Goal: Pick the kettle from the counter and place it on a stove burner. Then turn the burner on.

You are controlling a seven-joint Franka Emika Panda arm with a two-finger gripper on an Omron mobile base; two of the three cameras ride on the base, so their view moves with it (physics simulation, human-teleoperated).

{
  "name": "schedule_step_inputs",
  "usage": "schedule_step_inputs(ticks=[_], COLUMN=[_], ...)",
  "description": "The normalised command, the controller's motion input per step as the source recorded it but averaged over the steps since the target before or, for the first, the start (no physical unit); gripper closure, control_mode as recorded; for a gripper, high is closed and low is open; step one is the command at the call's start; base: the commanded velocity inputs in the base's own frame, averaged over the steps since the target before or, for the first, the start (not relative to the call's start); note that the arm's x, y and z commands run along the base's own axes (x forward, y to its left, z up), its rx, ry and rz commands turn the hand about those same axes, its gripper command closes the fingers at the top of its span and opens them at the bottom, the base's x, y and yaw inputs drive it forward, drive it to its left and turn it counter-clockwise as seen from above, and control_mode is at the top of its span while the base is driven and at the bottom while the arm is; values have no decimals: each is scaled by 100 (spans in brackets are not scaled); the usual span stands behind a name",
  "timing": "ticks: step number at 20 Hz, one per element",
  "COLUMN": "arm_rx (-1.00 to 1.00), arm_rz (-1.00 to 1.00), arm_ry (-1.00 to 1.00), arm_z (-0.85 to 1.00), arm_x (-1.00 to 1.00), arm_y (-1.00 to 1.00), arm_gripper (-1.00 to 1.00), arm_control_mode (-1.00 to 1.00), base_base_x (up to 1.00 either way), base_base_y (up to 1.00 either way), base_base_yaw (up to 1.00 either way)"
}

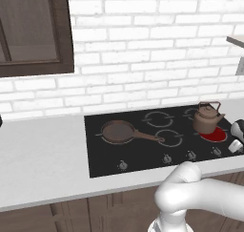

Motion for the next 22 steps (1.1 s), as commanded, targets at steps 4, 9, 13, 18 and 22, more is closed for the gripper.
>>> schedule_step_inputs(ticks=[4,9,13,18,22], arm_rx=[0,0,2,-1,-12], arm_rz=[0,0,0,6,1], arm_ry=[0,0,-2,-40,47], arm_z=[0,0,0,6,-14], arm_x=[0,0,-15,-78,96], arm_y=[0,0,-4,12,32], arm_gripper=[-100,-100,-100,-100,-100], arm_control_mode=[-100,-100,-100,-100,-100], base_base_x=[0,0,0,0,0], base_base_y=[0,0,0,0,0], base_base_yaw=[0,0,0,0,0])
